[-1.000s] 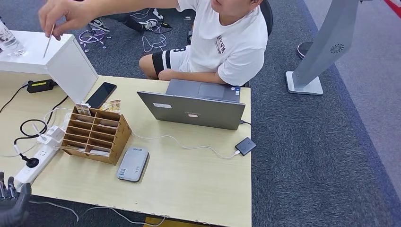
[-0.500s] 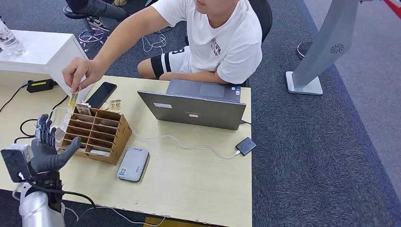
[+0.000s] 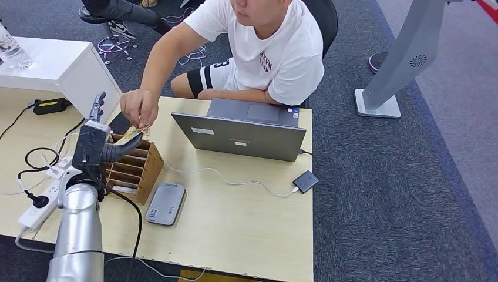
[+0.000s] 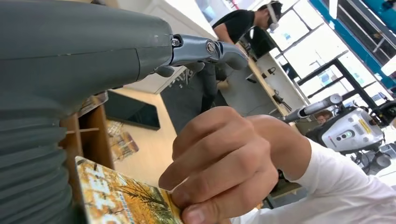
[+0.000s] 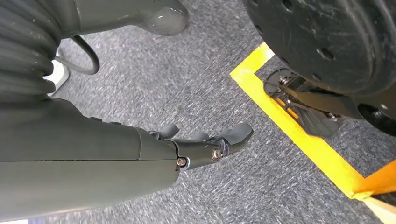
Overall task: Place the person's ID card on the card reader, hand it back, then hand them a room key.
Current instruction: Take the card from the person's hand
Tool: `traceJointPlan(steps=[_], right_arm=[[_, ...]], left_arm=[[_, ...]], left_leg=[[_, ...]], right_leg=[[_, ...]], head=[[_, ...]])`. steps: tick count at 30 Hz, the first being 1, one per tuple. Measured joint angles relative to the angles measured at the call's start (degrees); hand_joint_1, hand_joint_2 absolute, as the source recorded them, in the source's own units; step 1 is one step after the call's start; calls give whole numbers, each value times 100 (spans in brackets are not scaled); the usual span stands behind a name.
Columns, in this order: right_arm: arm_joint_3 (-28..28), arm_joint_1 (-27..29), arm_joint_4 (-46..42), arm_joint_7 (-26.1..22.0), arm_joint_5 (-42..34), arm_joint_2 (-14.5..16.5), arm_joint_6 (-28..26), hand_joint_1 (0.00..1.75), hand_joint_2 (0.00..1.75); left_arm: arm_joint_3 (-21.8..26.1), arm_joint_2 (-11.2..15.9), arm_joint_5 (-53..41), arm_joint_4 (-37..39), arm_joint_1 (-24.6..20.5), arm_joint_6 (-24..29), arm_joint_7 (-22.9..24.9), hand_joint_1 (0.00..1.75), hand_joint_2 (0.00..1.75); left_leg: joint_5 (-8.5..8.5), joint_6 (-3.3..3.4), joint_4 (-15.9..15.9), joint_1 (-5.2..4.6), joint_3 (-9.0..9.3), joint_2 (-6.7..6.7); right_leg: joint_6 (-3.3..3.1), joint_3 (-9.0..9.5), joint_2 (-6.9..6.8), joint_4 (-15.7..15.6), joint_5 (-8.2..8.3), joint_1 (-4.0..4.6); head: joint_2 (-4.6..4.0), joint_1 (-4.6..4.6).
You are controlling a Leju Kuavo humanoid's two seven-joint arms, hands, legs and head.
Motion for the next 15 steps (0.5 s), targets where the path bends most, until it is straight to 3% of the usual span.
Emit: traceJointPlan(steps=[15], right_arm=[[345,-27,-5,146,472,0,-380,0,175]], left_arm=[[-1716,909,-1734,-188,-175,1318,586,0,175]], left_leg=[[0,0,-1,0,-1,-1]], right_leg=[[0,-1,-1,1,-1,0]], head=[[0,1]])
